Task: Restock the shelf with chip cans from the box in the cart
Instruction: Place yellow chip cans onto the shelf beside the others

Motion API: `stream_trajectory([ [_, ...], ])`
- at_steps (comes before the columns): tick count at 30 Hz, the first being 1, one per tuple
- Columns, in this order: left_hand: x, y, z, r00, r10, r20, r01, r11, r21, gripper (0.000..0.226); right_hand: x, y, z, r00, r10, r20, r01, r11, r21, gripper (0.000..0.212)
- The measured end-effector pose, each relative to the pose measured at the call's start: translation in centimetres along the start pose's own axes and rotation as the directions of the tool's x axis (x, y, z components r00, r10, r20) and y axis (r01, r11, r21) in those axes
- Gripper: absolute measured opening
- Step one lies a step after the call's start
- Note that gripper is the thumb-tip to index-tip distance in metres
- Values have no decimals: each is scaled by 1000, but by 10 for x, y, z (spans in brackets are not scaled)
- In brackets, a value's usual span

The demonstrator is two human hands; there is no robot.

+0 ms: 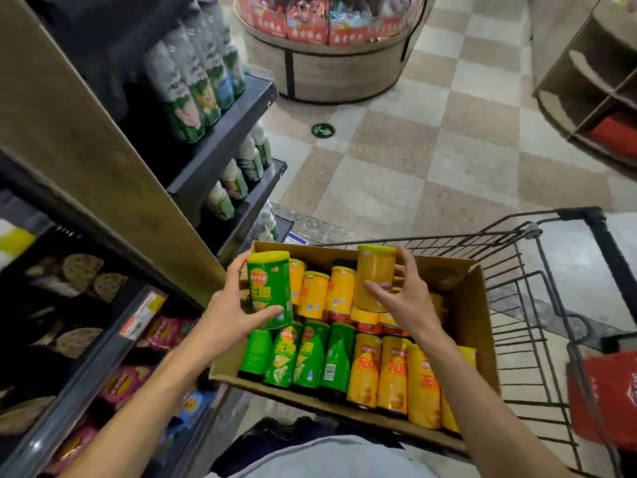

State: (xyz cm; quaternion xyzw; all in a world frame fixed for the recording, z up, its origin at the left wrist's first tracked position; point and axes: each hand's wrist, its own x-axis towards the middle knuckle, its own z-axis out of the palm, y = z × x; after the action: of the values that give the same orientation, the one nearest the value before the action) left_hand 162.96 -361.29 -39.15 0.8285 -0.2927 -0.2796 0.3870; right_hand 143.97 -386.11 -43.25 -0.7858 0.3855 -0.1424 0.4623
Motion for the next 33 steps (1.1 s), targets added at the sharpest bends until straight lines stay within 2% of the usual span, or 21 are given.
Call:
stream_trajectory([
  [3,-30,-3,-41,992,-12,-125,5,998,-58,100,-6,-51,37,989,-122,88,117,991,61,94],
  [6,-70,-6,-79,954,-30,-299,1,995,-98,100,-21,-101,77,944,-260,201,234,961,145,93],
  [9,-114,-11,-116,894,-22,-447,1,999,-48,99,-43,-150,115,875,-386,292,323,915,243,91],
  [12,-159,-13,-148,851,-70,-521,55,998,-44,100,-68,-194,147,780,-497,380,376,858,351,91],
  [15,-200,-14,-174,796,-60,-603,99,995,31,101,-91,-232,172,673,-583,456,411,807,424,93],
  [26,-302,-14,-237,600,87,-795,43,989,141,105,-158,-340,231,431,-789,437,490,612,621,92],
  [33,-341,-26,-278,531,175,-829,22,975,220,105,-192,-390,261,340,-851,400,519,525,675,93],
])
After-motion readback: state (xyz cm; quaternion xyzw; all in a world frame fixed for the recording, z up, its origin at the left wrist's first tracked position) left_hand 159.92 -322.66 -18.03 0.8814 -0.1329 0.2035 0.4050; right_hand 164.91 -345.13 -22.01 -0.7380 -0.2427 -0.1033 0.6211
